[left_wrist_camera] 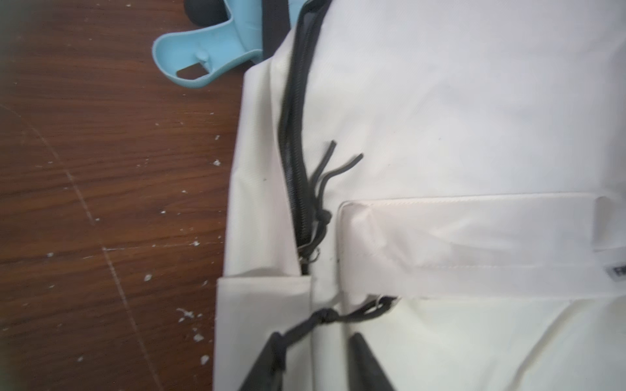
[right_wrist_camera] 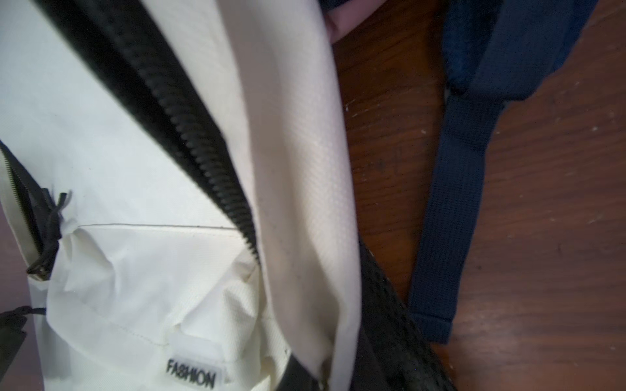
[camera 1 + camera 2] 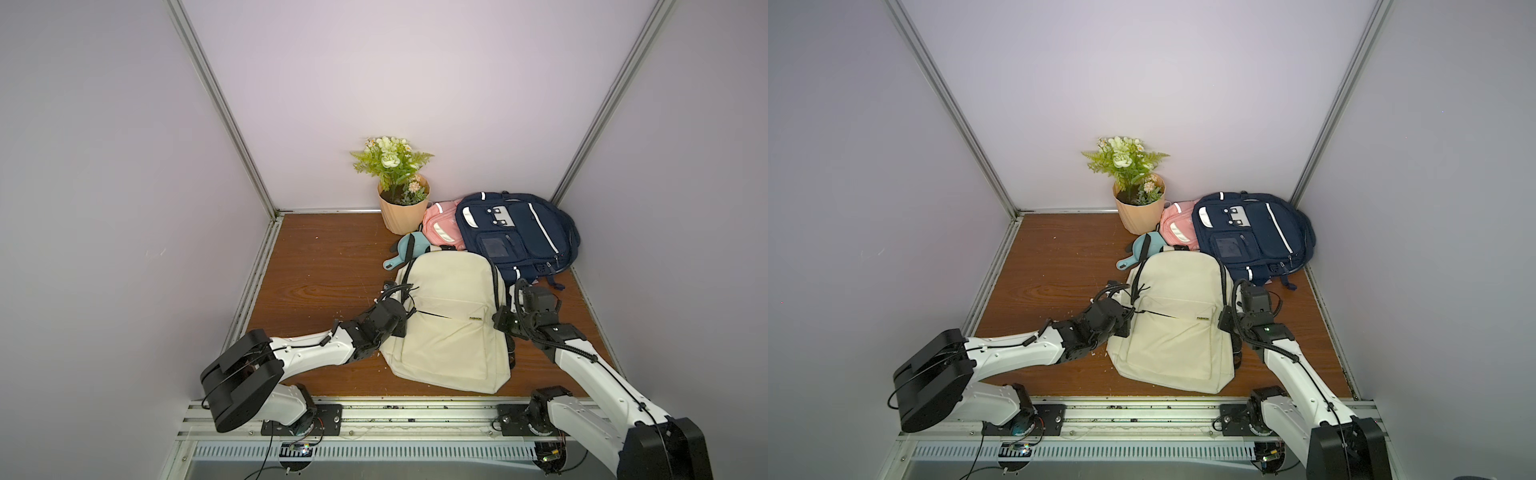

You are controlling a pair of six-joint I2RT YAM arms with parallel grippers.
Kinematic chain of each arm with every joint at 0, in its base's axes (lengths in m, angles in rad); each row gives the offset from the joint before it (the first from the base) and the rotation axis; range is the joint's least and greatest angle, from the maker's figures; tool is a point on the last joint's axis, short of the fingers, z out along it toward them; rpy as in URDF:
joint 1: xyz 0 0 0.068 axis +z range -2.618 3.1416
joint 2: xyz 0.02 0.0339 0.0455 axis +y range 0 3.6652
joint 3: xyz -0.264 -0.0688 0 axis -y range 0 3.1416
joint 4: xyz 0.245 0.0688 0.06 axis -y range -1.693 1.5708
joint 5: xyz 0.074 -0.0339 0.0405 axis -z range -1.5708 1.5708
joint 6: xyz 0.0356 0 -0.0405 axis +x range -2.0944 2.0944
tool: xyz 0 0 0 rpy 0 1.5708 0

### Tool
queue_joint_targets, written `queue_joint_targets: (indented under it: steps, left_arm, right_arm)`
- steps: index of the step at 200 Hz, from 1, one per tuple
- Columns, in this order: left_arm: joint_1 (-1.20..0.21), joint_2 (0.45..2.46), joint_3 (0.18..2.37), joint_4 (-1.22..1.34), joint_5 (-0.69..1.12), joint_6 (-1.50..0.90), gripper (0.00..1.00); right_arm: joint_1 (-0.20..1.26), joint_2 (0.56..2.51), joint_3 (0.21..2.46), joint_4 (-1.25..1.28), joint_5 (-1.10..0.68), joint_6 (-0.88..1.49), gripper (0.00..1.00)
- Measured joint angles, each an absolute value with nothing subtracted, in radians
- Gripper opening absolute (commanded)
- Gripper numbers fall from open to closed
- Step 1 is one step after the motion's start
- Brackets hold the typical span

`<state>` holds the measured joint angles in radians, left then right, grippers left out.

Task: Zip up the backpack
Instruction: Pick up the backpack from the center of the board.

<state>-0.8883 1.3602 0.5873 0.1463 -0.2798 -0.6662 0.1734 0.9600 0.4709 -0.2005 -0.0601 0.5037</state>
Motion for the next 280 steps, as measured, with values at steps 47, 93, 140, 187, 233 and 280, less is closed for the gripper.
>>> queue_joint_targets:
  steps: [47,93,140,187,233,280]
  left_arm:
    - [-0.716,1.209,0.466,0.197,-0.138,-0.633,0.98]
    - [-0.69,1.34,0.482,0.236,0.021,-0.579,0.8]
    - [-0.68,1.462,0.515,0.281,0.096,-0.553,0.52]
    - [-0.68,1.481,0.551,0.282,0.095,-0.526,0.19]
    - [-0.706,1.354,0.555,0.191,-0.012,-0.482,0.07]
    - [-0.773,1.315,0.595,0.126,-0.078,-0.417,0.02]
  right_arm:
    - [0.173,0.96,0.471,-0.182,-0.091,0.485,0.05]
    - [0.178,0.958,0.461,-0.16,-0.111,0.486,0.06]
    - [0.199,0.958,0.459,-0.149,-0.111,0.487,0.11]
    - [0.21,0.928,0.459,-0.148,-0.11,0.469,0.57]
    - [0.216,0.825,0.55,-0.196,-0.076,0.417,0.66]
    - [0.337,0.722,0.591,-0.045,-0.086,0.303,0.78]
